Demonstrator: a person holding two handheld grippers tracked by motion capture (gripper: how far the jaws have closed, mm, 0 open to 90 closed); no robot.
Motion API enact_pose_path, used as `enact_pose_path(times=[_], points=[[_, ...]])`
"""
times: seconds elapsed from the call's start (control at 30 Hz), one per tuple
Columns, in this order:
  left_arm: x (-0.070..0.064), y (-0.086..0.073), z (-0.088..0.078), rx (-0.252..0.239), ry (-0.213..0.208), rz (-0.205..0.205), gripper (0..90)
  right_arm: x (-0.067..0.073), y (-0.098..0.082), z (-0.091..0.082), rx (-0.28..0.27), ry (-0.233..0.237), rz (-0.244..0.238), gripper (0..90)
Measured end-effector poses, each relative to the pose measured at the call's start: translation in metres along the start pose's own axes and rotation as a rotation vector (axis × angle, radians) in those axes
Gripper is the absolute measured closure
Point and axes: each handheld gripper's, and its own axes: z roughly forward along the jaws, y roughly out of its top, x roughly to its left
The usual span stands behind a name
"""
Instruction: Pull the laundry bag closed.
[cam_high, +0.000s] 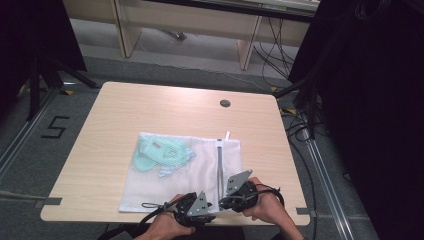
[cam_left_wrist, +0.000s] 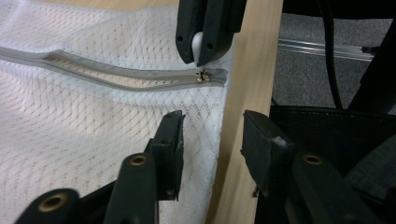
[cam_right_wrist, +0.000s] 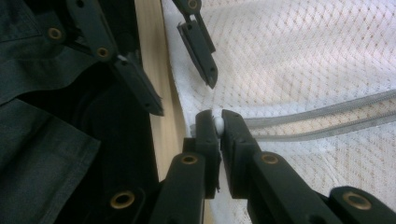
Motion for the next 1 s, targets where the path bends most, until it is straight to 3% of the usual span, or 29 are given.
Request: enact_pose_path(times=[0.07, 0.13, 0.2, 0.6, 0.77, 1.0], points=[[-0.001, 0.001, 0.003, -0.004, 0.001, -0.001, 62.8, 0.000, 0.000, 0.000, -0.001, 0.001, 0.001, 86.2], [-0.001, 0.003, 0.004, 0.013, 0.002, 0.035, 64.6, 0.000, 0.001, 0.000, -0.003, -0.001, 0.000, 86.1], [-0.003, 0.004, 0.008, 0.009, 0.004, 0.031, 67.5, 0.000, 0.001, -0.001, -0.005, 0.001, 0.001, 86.2], [-0.005, 0.009, 0.013, 0.047, 0.017, 0.098, 85.9, 0.000, 0.000, -0.001, -0.004, -0.008, 0.018, 86.2], [-0.006, 0.008, 0.012, 0.055, 0.019, 0.114, 87.5, -0.001, 0.000, 0.000, 0.000, 0.000, 0.001, 86.2], [-0.005, 0.009, 0.011, 0.053, 0.009, 0.118, 88.3, -0.004, -0.001, 0.002, 0.002, 0.004, 0.017, 86.2]])
